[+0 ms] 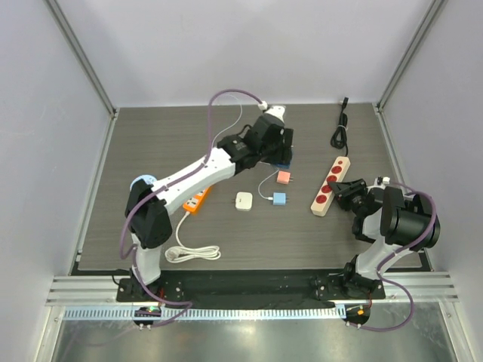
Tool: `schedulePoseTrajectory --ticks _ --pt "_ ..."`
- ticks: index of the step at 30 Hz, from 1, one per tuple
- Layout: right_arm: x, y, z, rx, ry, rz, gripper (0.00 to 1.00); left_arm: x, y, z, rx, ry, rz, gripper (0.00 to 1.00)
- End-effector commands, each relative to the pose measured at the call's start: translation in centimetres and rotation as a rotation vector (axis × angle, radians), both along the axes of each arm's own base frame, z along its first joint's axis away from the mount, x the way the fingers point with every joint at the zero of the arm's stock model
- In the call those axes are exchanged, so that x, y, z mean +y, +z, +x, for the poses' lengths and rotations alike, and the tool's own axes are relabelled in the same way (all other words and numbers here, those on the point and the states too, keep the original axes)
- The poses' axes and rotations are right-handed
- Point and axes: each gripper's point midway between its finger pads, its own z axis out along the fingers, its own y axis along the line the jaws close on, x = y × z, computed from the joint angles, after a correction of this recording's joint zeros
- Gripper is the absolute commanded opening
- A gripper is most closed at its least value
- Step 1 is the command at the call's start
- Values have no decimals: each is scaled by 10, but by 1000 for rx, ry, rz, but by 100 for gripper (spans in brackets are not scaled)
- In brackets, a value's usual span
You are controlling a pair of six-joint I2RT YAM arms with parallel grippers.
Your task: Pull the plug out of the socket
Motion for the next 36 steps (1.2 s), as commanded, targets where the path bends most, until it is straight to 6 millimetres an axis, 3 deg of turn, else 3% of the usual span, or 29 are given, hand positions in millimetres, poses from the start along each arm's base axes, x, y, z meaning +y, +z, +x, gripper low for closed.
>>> schedulePoseTrajectory --ticks 1,2,4,10,12,13,15,16,17,18,20,22,29,36 --pt "-5 12 11 -65 0 -41 1 51 52 35 -116 122 -30 0" --pt "-5 11 11 -62 1 -40 1 59 56 44 -132 142 -44 0" --pt "-5 11 11 -59 2 -37 1 65 44 50 -114 148 -56 0" --pt "-5 10 12 -54 3 -36 1 59 18 78 80 93 -354 0" --pt "-5 9 12 -49 5 -33 1 68 5 97 103 90 -445 0" --pt "-5 9 13 -51 4 -35 1 78 9 113 93 120 -506 0" --pt "-5 8 13 -47 7 -31 1 84 -6 123 126 116 -546 0" --pt "-5 8 13 -48 7 -33 1 88 -26 132 157 130 -556 0" --pt "-5 9 14 -50 9 -33 1 98 -22 147 147 149 -617 0" --pt "-5 9 14 -48 10 -30 1 99 -26 149 165 120 -650 0" --pt "-4 7 14 -42 16 -27 1 104 -40 165 170 104 -702 0" --pt "-5 7 16 -43 17 -26 1 101 -42 170 168 68 -723 0" --pt "-1 7 17 -41 30 -32 1 98 -87 175 201 59 -678 5" --pt "-1 7 18 -40 31 -40 1 101 -113 175 237 92 -637 36"
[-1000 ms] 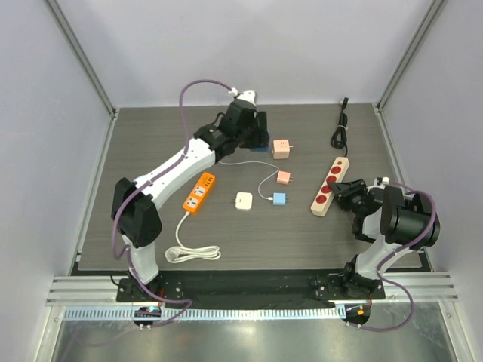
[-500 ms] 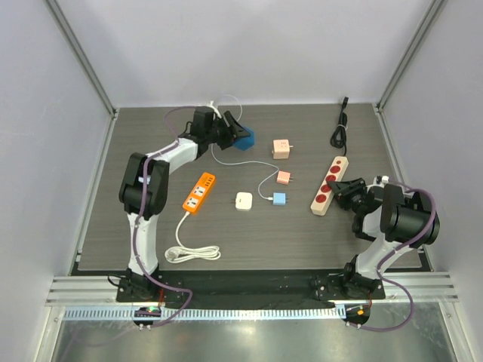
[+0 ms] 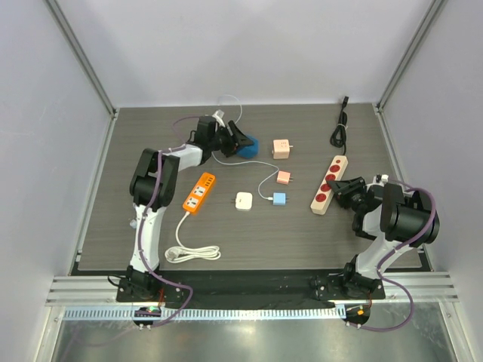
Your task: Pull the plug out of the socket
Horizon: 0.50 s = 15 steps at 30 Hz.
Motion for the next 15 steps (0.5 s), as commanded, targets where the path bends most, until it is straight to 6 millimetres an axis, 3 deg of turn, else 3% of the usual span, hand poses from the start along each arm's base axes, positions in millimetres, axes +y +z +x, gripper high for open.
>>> schedulePoseTrajectory --ticks 1,8,12,15 --pt "-4 10 10 -53 5 -55 1 -4 32 14 -108 -14 -27 38" --pt "-4 10 10 -53 6 -55 1 -2 17 15 -77 -13 8 51" --pt "-4 10 10 -52 7 -56 1 4 12 17 -71 2 61 66" --pt "-3 10 10 -52 8 -54 1 6 9 17 -58 10 83 72"
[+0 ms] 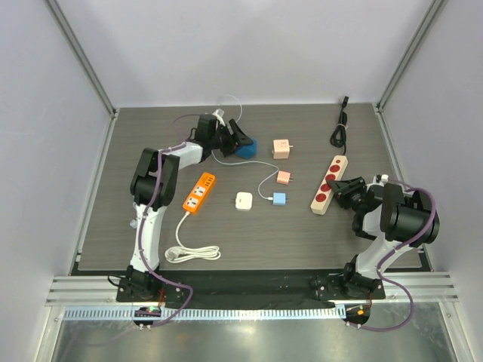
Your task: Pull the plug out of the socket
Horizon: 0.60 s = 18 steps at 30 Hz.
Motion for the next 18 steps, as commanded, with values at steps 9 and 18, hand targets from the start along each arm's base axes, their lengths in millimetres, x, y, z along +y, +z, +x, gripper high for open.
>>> schedulePoseTrajectory --ticks 9,18 --pt "-3 10 10 -52 8 -52 1 17 23 10 -96 36 166 79" --pt "-3 10 10 -51 10 -53 1 27 46 4 -182 61 326 80"
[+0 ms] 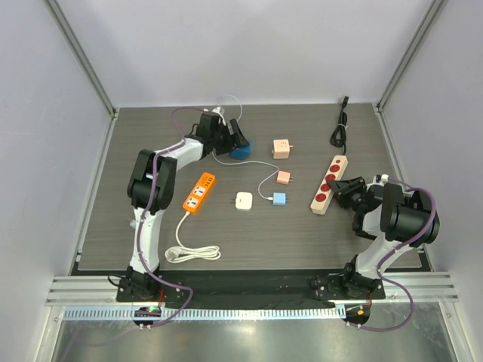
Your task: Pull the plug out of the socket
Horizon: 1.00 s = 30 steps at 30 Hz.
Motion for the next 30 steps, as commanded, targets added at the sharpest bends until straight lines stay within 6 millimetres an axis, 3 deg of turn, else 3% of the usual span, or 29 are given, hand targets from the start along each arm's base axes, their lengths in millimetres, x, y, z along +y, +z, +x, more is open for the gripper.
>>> schedulePoseTrajectory --ticks 1,12,13,15,17,19,20,22,24,25,26,27,29,30 --pt "-3 10 10 -52 9 -53 1 5 49 2 -127 10 106 80" --pt "-4 4 11 -21 10 -51 1 39 80 -11 -256 193 375 85" --pt "-4 4 11 -20 12 -48 1 40 92 -15 -277 202 373 85" --pt "-4 3 11 -17 14 -47 1 39 95 -26 -290 202 389 85" --pt "-4 3 12 -16 14 -47 1 37 118 -37 -335 204 383 85" --pt "-3 3 12 -17 16 -52 1 31 119 -55 -345 195 407 85" --pt "-3 2 11 -9 14 -54 1 29 135 -65 -372 192 394 86" --pt "-2 2 12 -9 18 -69 2 20 127 -92 -356 152 397 86" --pt "-1 2 12 0 15 -81 4 6 141 -123 -363 131 328 86" --pt "-1 0 11 10 14 -87 6 9 122 -141 -325 114 339 86" --pt "-1 0 11 14 11 -92 6 8 137 -154 -348 116 303 86" --pt "-2 1 12 13 7 -102 8 -1 134 -174 -339 91 292 86" --pt "-1 -3 11 37 5 -113 11 1 124 -199 -321 73 301 86" --pt "-3 -3 12 42 -5 -128 12 -3 133 -216 -325 45 266 86"
